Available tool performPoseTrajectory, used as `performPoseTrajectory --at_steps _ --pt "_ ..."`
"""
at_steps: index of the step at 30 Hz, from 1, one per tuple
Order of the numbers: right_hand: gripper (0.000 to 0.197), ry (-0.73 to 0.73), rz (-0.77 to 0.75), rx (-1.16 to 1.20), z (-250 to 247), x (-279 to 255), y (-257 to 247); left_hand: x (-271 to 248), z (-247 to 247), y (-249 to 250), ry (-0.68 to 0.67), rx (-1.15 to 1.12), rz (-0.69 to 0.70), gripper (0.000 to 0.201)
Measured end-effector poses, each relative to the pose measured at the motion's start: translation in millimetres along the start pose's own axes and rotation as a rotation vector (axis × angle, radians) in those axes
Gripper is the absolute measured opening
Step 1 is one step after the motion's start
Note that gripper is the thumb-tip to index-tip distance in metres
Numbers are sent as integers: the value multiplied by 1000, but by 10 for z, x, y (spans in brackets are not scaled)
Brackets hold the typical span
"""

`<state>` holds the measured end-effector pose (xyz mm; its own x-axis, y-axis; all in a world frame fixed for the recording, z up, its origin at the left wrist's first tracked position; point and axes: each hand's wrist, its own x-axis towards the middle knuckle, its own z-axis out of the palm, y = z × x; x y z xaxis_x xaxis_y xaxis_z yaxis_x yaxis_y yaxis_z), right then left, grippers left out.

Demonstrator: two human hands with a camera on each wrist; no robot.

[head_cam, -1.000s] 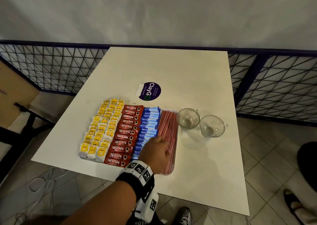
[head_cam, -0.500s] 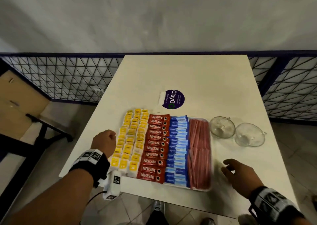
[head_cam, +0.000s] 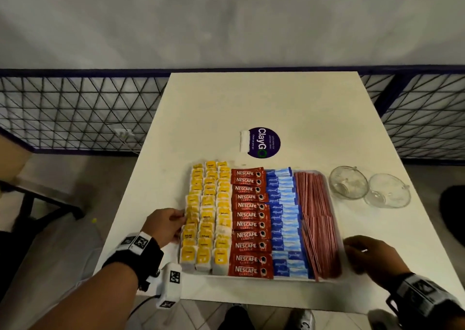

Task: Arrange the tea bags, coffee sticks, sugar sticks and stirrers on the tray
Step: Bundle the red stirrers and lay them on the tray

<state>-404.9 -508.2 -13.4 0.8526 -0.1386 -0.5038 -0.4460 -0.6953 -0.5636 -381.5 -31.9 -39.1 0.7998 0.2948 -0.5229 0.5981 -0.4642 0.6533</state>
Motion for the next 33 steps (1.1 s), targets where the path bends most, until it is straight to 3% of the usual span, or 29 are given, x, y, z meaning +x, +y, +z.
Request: performPoseTrajectory --at_steps 5,11,20,28,33 --pt "10 -25 -18 -41 33 5 -63 33 5 15 -2 29 16 14" --pt "13 -6 -30 -125 66 22 -140 10 11 80 64 285 101 15" --pt "26 17 -49 -228 117 53 -356 48 -119 61 97 193 94 7" --pt "16 59 -51 -209 127 129 -733 295 -488 233 133 193 182 5" --pt "12 95 -123 -196 -20 310 -1099 533 -799 653 155 182 247 9"
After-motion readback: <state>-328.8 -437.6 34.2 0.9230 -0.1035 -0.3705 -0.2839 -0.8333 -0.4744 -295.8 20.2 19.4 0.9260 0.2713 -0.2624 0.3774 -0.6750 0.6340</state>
